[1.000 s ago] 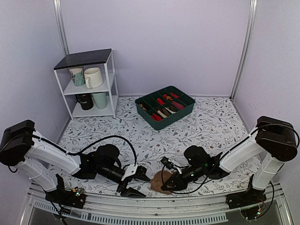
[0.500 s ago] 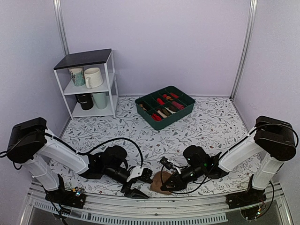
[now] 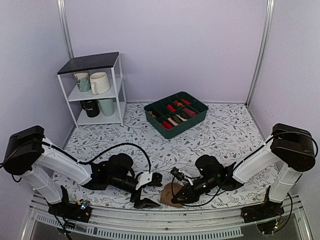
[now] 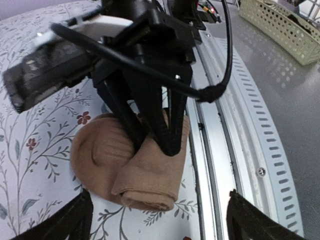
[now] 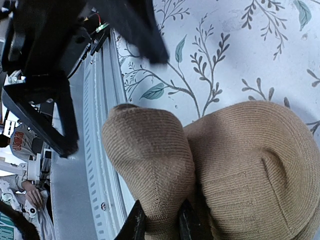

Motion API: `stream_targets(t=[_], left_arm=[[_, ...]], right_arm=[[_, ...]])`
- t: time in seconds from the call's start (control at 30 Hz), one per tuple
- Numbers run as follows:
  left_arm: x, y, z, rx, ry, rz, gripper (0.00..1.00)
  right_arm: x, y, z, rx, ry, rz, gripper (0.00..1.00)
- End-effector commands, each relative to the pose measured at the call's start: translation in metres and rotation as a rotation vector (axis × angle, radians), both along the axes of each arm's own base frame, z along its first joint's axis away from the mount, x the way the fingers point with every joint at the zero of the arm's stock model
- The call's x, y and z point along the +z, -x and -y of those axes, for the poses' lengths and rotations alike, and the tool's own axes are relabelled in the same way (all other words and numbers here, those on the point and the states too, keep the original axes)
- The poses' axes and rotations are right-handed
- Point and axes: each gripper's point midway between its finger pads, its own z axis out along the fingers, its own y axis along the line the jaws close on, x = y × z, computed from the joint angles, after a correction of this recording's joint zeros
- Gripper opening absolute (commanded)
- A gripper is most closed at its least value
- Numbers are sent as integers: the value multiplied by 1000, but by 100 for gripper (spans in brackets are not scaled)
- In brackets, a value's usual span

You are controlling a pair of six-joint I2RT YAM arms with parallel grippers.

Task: Roll the socks
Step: Roll the sock at the center of the board.

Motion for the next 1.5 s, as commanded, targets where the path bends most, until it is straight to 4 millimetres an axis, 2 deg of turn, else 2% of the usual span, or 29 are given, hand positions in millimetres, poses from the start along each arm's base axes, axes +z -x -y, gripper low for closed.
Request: stream_targets(t=[0.0,0.17,0.27,0.37,0.47,0.5,0.53,0.6,0.67,0.73,0.83,0.87,0.97,1.0,1.03,1.1,1.27,1.47], left_arm=[[20,-29,-11,149,41,34,99],[39,-53,-18,250,104,30,99],[68,-68,-26,333,209,109,99],[106,-91,-47,507,383,210,100],[126,-122,-79,779,523,222,99],[128,-126,-84,814,551,204,99],[130,-125,-81,787,564,200,99],[127,-118,-58,665,510,182,99],[122,-92,-35,478,461,158,100],[122,-64,-32,352,488,174,99],[95,-33,-33,221,393,140,95],[89,-24,-29,186,370,134,91],[73,10,-20,27,294,-5,70],[68,17,-19,-3,276,-38,73],[64,21,-21,-18,269,-47,78],[59,26,-21,-48,272,-28,81],[29,37,-6,-141,169,-45,80],[10,35,3,-155,103,-52,79]], right_arm=[[-73,27,59,-21,341,-140,15],[-72,25,57,-25,342,-135,15],[-72,24,57,-29,343,-134,15],[-72,23,55,-31,344,-131,15],[-73,22,53,-28,345,-130,15],[-74,23,54,-25,347,-133,15],[-74,23,54,-24,348,-132,15],[-74,23,54,-24,349,-132,15],[-74,23,55,-24,352,-133,15],[-74,23,55,-24,354,-133,15],[-75,23,55,-26,354,-134,15],[-75,23,55,-25,353,-139,15],[-75,23,55,-25,352,-143,15],[-74,22,54,-24,349,-142,15],[-74,22,55,-23,349,-142,15],[-73,21,54,-22,345,-140,15],[-72,21,54,-21,343,-140,15],[-71,20,51,-23,340,-141,15]])
